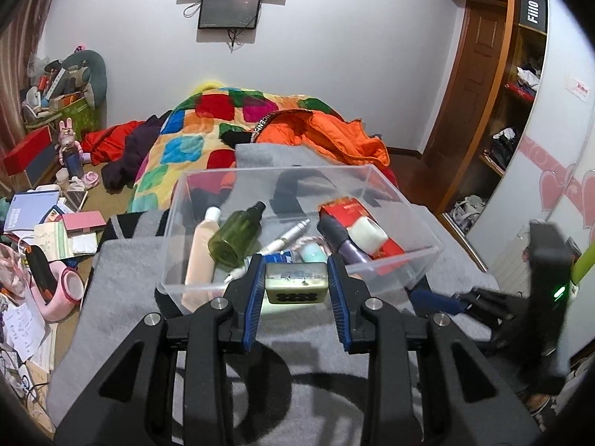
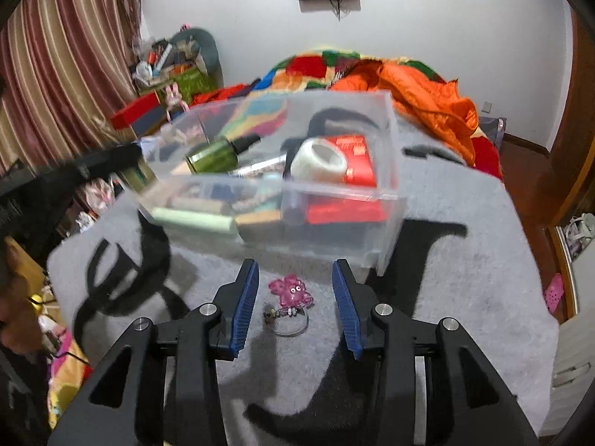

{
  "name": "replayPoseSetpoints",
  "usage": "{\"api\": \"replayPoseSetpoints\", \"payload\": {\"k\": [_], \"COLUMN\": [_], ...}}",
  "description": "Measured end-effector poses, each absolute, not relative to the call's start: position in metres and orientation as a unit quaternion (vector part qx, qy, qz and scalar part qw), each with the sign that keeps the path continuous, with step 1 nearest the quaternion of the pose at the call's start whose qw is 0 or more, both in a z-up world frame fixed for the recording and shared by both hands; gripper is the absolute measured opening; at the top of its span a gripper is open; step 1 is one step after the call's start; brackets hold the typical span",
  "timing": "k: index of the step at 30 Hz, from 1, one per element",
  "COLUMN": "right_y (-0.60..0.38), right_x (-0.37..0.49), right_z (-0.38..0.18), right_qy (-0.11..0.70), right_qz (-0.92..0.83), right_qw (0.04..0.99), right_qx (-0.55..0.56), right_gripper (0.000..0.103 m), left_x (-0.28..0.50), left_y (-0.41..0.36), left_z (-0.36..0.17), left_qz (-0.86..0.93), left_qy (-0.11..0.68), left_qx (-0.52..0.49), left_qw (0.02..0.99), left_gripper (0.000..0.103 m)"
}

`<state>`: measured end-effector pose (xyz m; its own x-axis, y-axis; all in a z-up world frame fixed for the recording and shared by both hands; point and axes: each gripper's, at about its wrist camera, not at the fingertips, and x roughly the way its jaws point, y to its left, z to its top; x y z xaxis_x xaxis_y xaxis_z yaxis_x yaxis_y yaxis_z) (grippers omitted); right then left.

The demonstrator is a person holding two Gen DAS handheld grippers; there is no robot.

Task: Organize objects
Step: 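Lower green box into clear box with left tool while right tool drops keychain in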

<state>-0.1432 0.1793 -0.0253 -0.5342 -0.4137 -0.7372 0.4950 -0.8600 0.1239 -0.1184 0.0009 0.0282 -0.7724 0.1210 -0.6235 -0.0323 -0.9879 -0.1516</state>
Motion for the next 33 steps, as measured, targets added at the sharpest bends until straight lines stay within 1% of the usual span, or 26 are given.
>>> {"api": "replayPoseSetpoints", "payload": {"k": [5,6,7,14,20,27,33], "right_y": [0.164,0.163,0.162,0.171,0.182,0.188,0.173], "right_x": [-0.147,-0.145,-0.142,-0.137,-0.132,-0.146,-0.176], "right_z": [-0.050,-0.050,-0.049,-0.038,-0.005,0.031,0.030], "right_qy": [0.085,0.091,0.096,0.070,0.038,0.007,0.010], "right_qz": [-0.867,-0.871,-0.872,-0.876,-0.888,-0.911,-0.914], "right_qw": [0.249,0.246,0.245,0.257,0.270,0.246,0.225], "right_qx": [0.424,0.416,0.413,0.402,0.370,0.331,0.338], "right_gripper": [0.036,0.033,0.026,0.026,0.026,0.026,0.026], "left_x": [-0.129,-0.132,-0.136,-0.154,-0.162,-0.174,-0.179], "left_y": [-0.004,-0.005,-0.006,-0.017,-0.020,-0.021,-0.020], "left_z": [0.031,0.031,0.030,0.025,0.023,0.016,0.005], "left_qz": [0.940,0.941,0.941,0.937,0.936,0.933,0.928], "left_qy": [-0.065,-0.063,-0.062,-0.071,-0.068,-0.065,-0.064], "left_qx": [-0.333,-0.332,-0.333,-0.342,-0.344,-0.355,-0.367], "left_qw": [0.033,0.029,0.024,0.011,0.011,0.010,0.013], "left_gripper": [0.033,0.033,0.033,0.033,0.033,0.033,0.033]}}
